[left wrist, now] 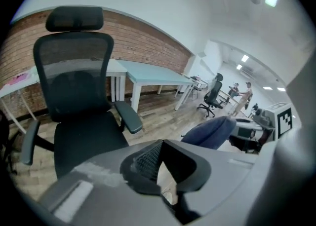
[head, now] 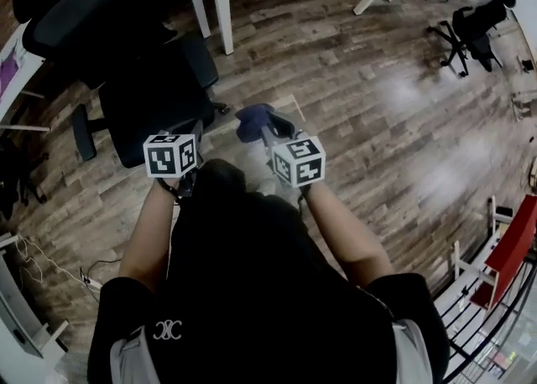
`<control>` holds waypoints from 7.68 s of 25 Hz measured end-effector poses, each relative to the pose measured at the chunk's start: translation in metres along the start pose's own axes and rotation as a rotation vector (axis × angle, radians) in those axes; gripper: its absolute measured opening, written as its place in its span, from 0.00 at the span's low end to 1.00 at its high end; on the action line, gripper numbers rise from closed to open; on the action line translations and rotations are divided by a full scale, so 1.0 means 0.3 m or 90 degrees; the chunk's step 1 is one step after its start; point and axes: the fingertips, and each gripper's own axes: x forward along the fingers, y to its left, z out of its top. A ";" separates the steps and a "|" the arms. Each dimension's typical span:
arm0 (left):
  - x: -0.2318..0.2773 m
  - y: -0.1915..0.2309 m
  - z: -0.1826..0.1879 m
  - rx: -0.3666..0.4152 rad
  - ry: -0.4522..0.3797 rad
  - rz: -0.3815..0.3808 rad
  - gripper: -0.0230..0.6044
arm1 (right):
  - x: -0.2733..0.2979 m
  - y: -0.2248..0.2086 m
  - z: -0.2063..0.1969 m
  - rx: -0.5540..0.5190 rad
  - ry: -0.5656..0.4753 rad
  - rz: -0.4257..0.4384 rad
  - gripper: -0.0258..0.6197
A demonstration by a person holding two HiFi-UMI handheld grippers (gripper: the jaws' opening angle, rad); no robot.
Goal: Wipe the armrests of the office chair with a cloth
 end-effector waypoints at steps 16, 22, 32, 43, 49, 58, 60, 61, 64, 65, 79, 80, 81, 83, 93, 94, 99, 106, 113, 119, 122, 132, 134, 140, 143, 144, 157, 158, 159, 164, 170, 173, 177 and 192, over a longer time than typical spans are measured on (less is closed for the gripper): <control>0.171 0.442 0.020 -0.166 0.015 0.053 0.04 | 0.701 -0.091 -0.029 -0.161 0.247 0.018 0.14; 0.204 0.511 0.004 -0.189 0.045 0.035 0.04 | 0.859 -0.041 -0.116 -0.195 0.335 0.026 0.14; 0.137 0.669 -0.062 -0.268 0.057 0.075 0.04 | 1.023 0.155 -0.157 -0.300 0.380 0.117 0.14; 0.064 0.714 -0.086 -0.341 0.034 0.115 0.04 | 1.354 0.100 0.049 -0.407 0.364 0.112 0.14; 0.077 0.702 -0.143 -0.363 0.042 0.118 0.04 | 1.513 0.034 0.150 -0.448 0.344 0.102 0.14; 0.129 0.657 -0.095 -0.359 0.047 0.139 0.04 | 1.627 -0.074 0.227 -0.423 0.320 0.095 0.14; 0.147 0.633 -0.074 -0.362 0.046 0.144 0.04 | 1.626 -0.108 0.232 -0.406 0.320 0.094 0.14; 0.159 0.621 -0.063 -0.363 0.046 0.145 0.04 | 1.621 -0.127 0.232 -0.400 0.320 0.093 0.14; 0.202 0.582 -0.025 -0.361 0.051 0.146 0.04 | 1.590 -0.190 0.219 -0.387 0.329 0.093 0.14; 0.216 0.569 -0.011 -0.359 0.053 0.146 0.04 | 1.571 -0.205 0.209 -0.386 0.332 0.097 0.14; 0.385 0.493 0.211 -0.301 0.103 0.146 0.04 | 1.188 -0.109 -0.005 -0.356 0.353 0.308 0.13; 0.387 0.497 0.216 -0.297 0.108 0.148 0.04 | 1.146 -0.084 -0.031 -0.347 0.364 0.341 0.13; 0.390 0.501 0.221 -0.293 0.112 0.149 0.04 | 1.100 -0.058 -0.061 -0.348 0.379 0.381 0.13; 0.399 0.509 0.233 -0.285 0.120 0.152 0.04 | 1.002 -0.014 -0.128 -0.367 0.411 0.459 0.13; 0.477 0.515 0.298 -0.249 0.165 0.162 0.04 | 0.979 -0.187 -0.253 -0.287 0.464 0.444 0.13; 0.481 0.519 0.300 -0.246 0.169 0.167 0.04 | 1.016 -0.206 -0.242 -0.280 0.454 0.429 0.13; 0.501 0.553 0.313 -0.272 0.170 0.186 0.04 | 1.198 -0.230 -0.137 -0.281 0.382 0.384 0.13; 0.483 0.615 0.315 -0.318 0.176 0.217 0.04 | 1.379 -0.161 -0.072 -0.254 0.336 0.401 0.13; 0.478 0.653 0.307 -0.316 0.190 0.242 0.04 | 1.504 -0.135 -0.111 -0.205 0.324 0.437 0.13; 0.447 0.703 0.308 -0.327 0.171 0.271 0.04 | 1.618 -0.118 -0.153 -0.193 0.341 0.463 0.13; 0.433 0.720 0.290 -0.344 0.163 0.284 0.04 | 1.683 -0.124 -0.201 -0.209 0.363 0.469 0.13; 0.437 0.750 0.183 -0.387 0.149 0.313 0.04 | 1.859 -0.230 -0.402 -0.163 0.420 0.432 0.13; 0.439 0.755 0.157 -0.395 0.148 0.319 0.04 | 1.887 -0.263 -0.440 -0.153 0.425 0.412 0.13; 0.447 0.742 0.094 -0.403 0.163 0.317 0.04 | 1.842 -0.287 -0.582 -0.112 0.509 0.414 0.13; 0.448 0.732 0.097 -0.400 0.166 0.312 0.04 | 1.767 -0.227 -0.600 -0.079 0.508 0.467 0.13; 0.446 0.727 0.104 -0.397 0.165 0.309 0.04 | 1.750 -0.214 -0.581 -0.070 0.492 0.469 0.13; 0.430 0.643 0.177 -0.409 0.130 0.279 0.04 | 1.435 -0.066 -0.339 -0.012 0.433 0.626 0.13; 0.426 0.638 0.184 -0.412 0.125 0.278 0.04 | 1.414 -0.060 -0.317 -0.011 0.427 0.632 0.13; 0.420 0.635 0.191 -0.414 0.119 0.279 0.04 | 1.394 -0.055 -0.295 -0.010 0.422 0.637 0.13; 0.396 0.625 0.218 -0.435 0.081 0.281 0.04 | 1.346 -0.087 -0.213 -0.024 0.401 0.608 0.12; 0.331 0.627 0.230 -0.449 0.040 0.276 0.04 | 1.302 -0.183 -0.096 -0.026 0.364 0.510 0.12; 0.303 0.640 0.220 -0.457 0.011 0.269 0.04 | 1.256 -0.205 0.002 -0.035 0.329 0.484 0.12; 0.249 0.703 0.189 -0.451 -0.012 0.257 0.04 | 1.181 -0.151 0.134 -0.029 0.275 0.442 0.12; -0.046 0.924 -0.132 -0.380 -0.005 0.125 0.04 | 1.179 0.458 0.053 0.206 0.102 0.077 0.13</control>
